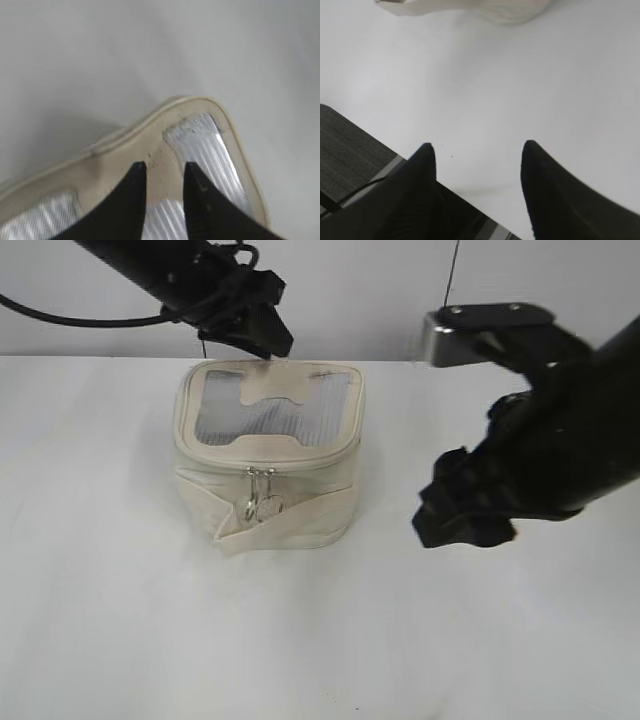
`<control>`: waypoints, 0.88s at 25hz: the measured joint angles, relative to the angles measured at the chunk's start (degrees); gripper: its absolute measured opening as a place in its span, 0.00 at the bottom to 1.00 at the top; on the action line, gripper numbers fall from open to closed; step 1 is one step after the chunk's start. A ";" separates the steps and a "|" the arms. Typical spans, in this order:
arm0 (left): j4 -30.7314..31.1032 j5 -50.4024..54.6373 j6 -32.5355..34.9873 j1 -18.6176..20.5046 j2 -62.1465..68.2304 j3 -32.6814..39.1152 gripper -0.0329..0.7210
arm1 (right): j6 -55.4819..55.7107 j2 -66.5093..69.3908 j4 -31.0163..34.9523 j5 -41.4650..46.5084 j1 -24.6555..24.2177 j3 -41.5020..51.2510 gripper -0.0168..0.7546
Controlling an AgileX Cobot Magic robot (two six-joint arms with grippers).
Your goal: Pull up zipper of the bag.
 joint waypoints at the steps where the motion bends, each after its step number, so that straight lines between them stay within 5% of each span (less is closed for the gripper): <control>1: 0.31 -0.85 -0.06 0.00 -3.08 2.97 0.32 | 1.01 -2.40 -2.15 2.26 0.00 0.00 0.58; 7: 4.27 -5.39 -3.59 0.00 -30.58 24.00 0.33 | 2.78 -16.80 -7.09 14.01 0.00 0.19 0.58; 13: 16.89 -1.29 -13.25 0.00 -62.64 42.29 0.35 | 2.96 -37.17 -9.56 22.64 0.00 6.99 0.58; 18: 26.91 11.23 -19.65 0.00 -88.58 49.86 0.37 | 4.22 -55.33 -10.22 27.70 0.00 12.94 0.59; 22: 30.93 17.46 -22.14 0.00 -104.44 54.67 0.53 | 4.68 -66.55 -10.54 28.81 0.00 14.85 0.72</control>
